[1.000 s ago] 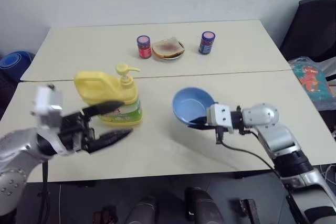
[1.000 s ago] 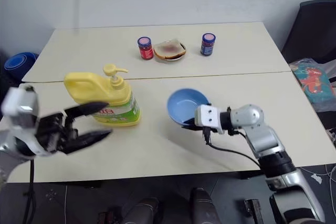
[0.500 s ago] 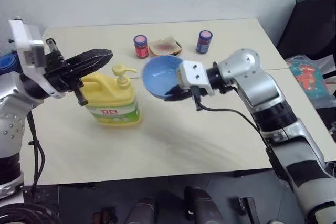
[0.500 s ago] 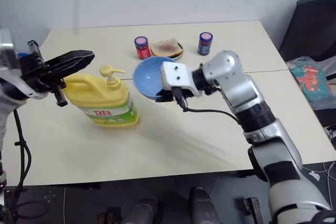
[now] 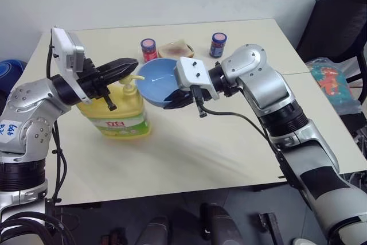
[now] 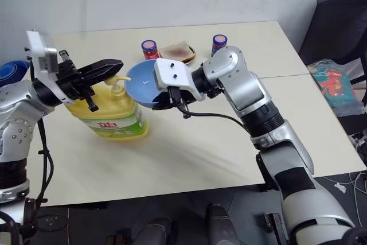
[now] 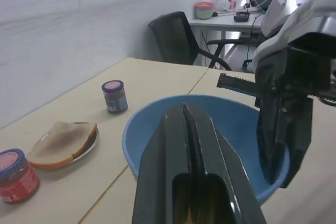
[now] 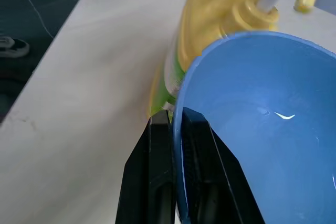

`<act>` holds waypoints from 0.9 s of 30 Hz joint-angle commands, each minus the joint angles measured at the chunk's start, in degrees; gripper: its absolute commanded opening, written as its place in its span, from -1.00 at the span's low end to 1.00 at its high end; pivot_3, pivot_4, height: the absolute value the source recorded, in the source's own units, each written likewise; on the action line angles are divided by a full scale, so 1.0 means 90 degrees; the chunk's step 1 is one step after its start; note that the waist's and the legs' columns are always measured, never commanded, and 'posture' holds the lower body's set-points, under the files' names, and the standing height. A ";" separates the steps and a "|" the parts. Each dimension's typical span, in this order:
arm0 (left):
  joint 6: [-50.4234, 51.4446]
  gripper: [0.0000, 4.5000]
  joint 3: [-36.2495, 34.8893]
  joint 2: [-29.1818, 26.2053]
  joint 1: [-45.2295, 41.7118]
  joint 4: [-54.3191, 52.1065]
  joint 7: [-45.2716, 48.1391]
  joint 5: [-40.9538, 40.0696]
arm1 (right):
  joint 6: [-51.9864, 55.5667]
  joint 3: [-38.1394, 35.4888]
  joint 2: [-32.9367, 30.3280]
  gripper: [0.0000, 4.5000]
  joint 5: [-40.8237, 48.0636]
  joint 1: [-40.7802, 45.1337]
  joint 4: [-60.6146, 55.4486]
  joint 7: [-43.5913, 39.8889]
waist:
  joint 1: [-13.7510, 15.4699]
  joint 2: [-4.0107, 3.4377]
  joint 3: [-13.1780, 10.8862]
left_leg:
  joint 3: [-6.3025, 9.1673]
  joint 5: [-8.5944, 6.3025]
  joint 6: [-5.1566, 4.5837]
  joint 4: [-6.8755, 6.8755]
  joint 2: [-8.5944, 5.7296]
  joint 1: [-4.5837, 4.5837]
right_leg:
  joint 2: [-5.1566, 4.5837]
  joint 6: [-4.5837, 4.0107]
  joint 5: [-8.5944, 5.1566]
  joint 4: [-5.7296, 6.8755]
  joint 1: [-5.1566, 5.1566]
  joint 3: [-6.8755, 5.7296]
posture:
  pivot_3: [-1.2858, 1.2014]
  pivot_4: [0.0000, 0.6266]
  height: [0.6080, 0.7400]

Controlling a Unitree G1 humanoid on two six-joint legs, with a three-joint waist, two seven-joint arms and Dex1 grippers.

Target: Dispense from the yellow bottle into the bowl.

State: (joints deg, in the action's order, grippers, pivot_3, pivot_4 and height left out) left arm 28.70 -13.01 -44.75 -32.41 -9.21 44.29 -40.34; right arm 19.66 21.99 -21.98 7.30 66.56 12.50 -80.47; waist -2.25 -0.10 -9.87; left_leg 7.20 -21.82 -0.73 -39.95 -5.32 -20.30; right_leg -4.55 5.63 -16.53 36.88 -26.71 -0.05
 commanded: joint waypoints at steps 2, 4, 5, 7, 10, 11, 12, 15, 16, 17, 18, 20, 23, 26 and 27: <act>0.0267 -0.98 -0.0077 -0.0060 0.0001 -0.0143 -0.0212 0.0116 | 0.0209 -0.0174 0.0062 -1.00 0.0286 0.0240 -0.0394 -0.0079 | -0.0031 0.0000 0.0000 | -0.0001 0.0000 0.0000 -0.0001 0.0000 0.0000 | 0.0000 0.0000 0.0000 0.0001 0.0000 0.0001 | 0.03 -0.52 1.00; 0.0398 -0.98 0.0036 -0.0127 0.0002 -0.0118 -0.0273 0.0253 | 0.0247 -0.0176 0.0081 -1.00 0.0262 0.0296 -0.0355 -0.0006 | -0.0053 0.0000 0.0000 | -0.0001 0.0000 0.0001 0.0000 0.0001 0.0002 | 0.0000 0.0000 0.0000 0.0005 0.0000 0.0001 | 0.03 -0.52 1.00; 0.0475 -0.98 0.0070 -0.0159 0.0008 -0.0122 -0.0274 0.0277 | 0.0266 -0.0173 0.0083 -1.00 0.0257 0.0312 -0.0351 0.0012 | -0.0066 0.0000 0.0000 | 0.0000 0.0000 0.0001 0.0000 0.0001 0.0002 | 0.0000 0.0000 0.0000 0.0005 0.0000 0.0001 | 0.03 -0.52 1.00; 0.0722 -0.98 0.0095 -0.0148 0.0019 -0.0153 -0.0346 0.0218 | 0.0300 -0.0164 0.0083 -1.00 0.0256 0.0329 -0.0348 0.0014 | -0.0084 -0.0001 0.0001 | 0.0000 0.0000 0.0001 -0.0001 0.0000 0.0002 | 0.0000 0.0000 0.0000 0.0008 0.0000 0.0002 | 0.03 -0.52 1.00; 0.0949 -0.98 0.0175 -0.0161 0.0019 -0.0152 -0.0452 0.0309 | 0.0329 -0.0139 0.0073 -1.00 0.0244 0.0341 -0.0328 0.0006 | -0.0091 -0.0001 0.0004 | -0.0001 0.0000 0.0001 -0.0001 0.0000 0.0006 | -0.0001 0.0000 0.0000 0.0013 0.0001 0.0003 | 0.03 -0.52 1.00; 0.1087 -0.98 0.0222 -0.0171 0.0041 -0.0142 -0.0512 0.0342 | 0.0335 -0.0134 0.0068 -1.00 0.0239 0.0336 -0.0326 0.0009 | -0.0091 -0.0001 0.0005 | 0.0000 0.0000 0.0001 -0.0001 0.0000 0.0006 | -0.0001 0.0000 0.0000 0.0014 0.0001 0.0004 | 0.03 -0.52 1.00; 0.1163 -0.98 0.0273 -0.0179 0.0076 -0.0138 -0.0541 0.0384 | 0.0335 -0.0127 0.0066 -1.00 0.0235 0.0331 -0.0323 0.0009 | -0.0091 -0.0001 0.0005 | -0.0001 0.0000 0.0001 -0.0001 0.0000 0.0007 | -0.0001 0.0000 0.0000 0.0015 0.0002 0.0004 | 0.03 -0.52 1.00; 0.1354 -0.98 0.0410 -0.0187 0.0246 -0.0192 -0.0613 0.0458 | 0.0333 -0.0114 0.0083 -1.00 0.0228 0.0318 -0.0312 0.0029 | -0.0092 -0.0003 0.0007 | -0.0002 -0.0001 0.0001 0.0000 0.0000 0.0009 | 0.0000 0.0000 0.0000 0.0017 0.0003 0.0006 | 0.03 -0.52 1.00; 0.1384 -0.98 0.0445 -0.0185 0.0300 -0.0221 -0.0636 0.0480 | 0.0335 -0.0114 0.0083 -1.00 0.0230 0.0313 -0.0315 0.0027 | -0.0093 -0.0005 0.0009 | -0.0002 -0.0001 0.0002 0.0000 0.0000 0.0010 | 0.0000 0.0000 0.0000 0.0019 0.0003 0.0006 | 0.03 -0.52 1.00; 0.1428 -0.98 0.0448 -0.0139 0.0372 -0.0234 -0.0703 0.0479 | 0.0335 -0.0111 0.0092 -1.00 0.0228 0.0309 -0.0311 0.0034 | -0.0093 -0.0007 0.0012 | -0.0002 -0.0001 0.0002 -0.0001 0.0000 0.0012 | -0.0001 0.0000 0.0000 0.0019 0.0003 0.0007 | 0.03 -0.52 1.00; 0.1440 -0.98 0.0452 -0.0097 0.0433 -0.0245 -0.0750 0.0488 | 0.0336 -0.0109 0.0096 -1.00 0.0228 0.0301 -0.0311 0.0037 | -0.0092 -0.0012 0.0016 | -0.0002 -0.0001 0.0002 -0.0001 0.0000 0.0013 | -0.0001 0.0000 0.0000 0.0021 0.0004 0.0008 | 0.03 -0.52 1.00; 0.1452 -0.98 0.0467 -0.0029 0.0584 -0.0249 -0.0831 0.0502 | 0.0343 -0.0110 0.0111 -1.00 0.0238 0.0290 -0.0306 0.0041 | -0.0092 -0.0033 0.0043 | -0.0002 -0.0001 0.0002 0.0001 0.0000 0.0018 | 0.0000 0.0000 0.0000 0.0021 0.0006 0.0008 | 0.03 -0.52 1.00; 0.1415 -0.98 0.0426 0.0103 0.0769 -0.0275 -0.0894 0.0433 | 0.0341 -0.0103 0.0124 -1.00 0.0245 0.0270 -0.0300 0.0038 | -0.0090 -0.0065 0.0084 | -0.0002 -0.0001 0.0002 0.0007 -0.0003 0.0027 | 0.0000 0.0000 0.0000 0.0019 0.0013 0.0015 | 0.03 -0.52 1.00; 0.1393 -0.98 0.0386 0.0158 0.0867 -0.0265 -0.0912 0.0459 | 0.0336 -0.0096 0.0126 -1.00 0.0248 0.0240 -0.0296 0.0033 | -0.0089 -0.0071 0.0092 | -0.0003 -0.0002 0.0003 0.0017 -0.0003 0.0028 | 0.0001 0.0000 0.0000 0.0019 0.0016 0.0020 | 0.03 -0.52 1.00; 0.1401 -0.98 0.0368 0.0174 0.0887 -0.0256 -0.0922 0.0455 | 0.0340 -0.0095 0.0125 -1.00 0.0251 0.0228 -0.0298 0.0028 | -0.0088 -0.0079 0.0098 | -0.0003 -0.0002 0.0003 0.0016 -0.0003 0.0028 | 0.0001 0.0000 0.0000 0.0018 0.0017 0.0020 | 0.03 -0.52 1.00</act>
State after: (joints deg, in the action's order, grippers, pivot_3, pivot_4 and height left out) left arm 37.50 -13.62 -43.56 -29.11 -15.07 36.01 -38.85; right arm 23.04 22.27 -21.30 8.39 67.59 11.59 -80.43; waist -3.05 -0.81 -8.98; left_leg 7.18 -21.84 -0.70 -39.80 -5.35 -20.03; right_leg -4.54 5.63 -16.54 37.04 -26.54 0.14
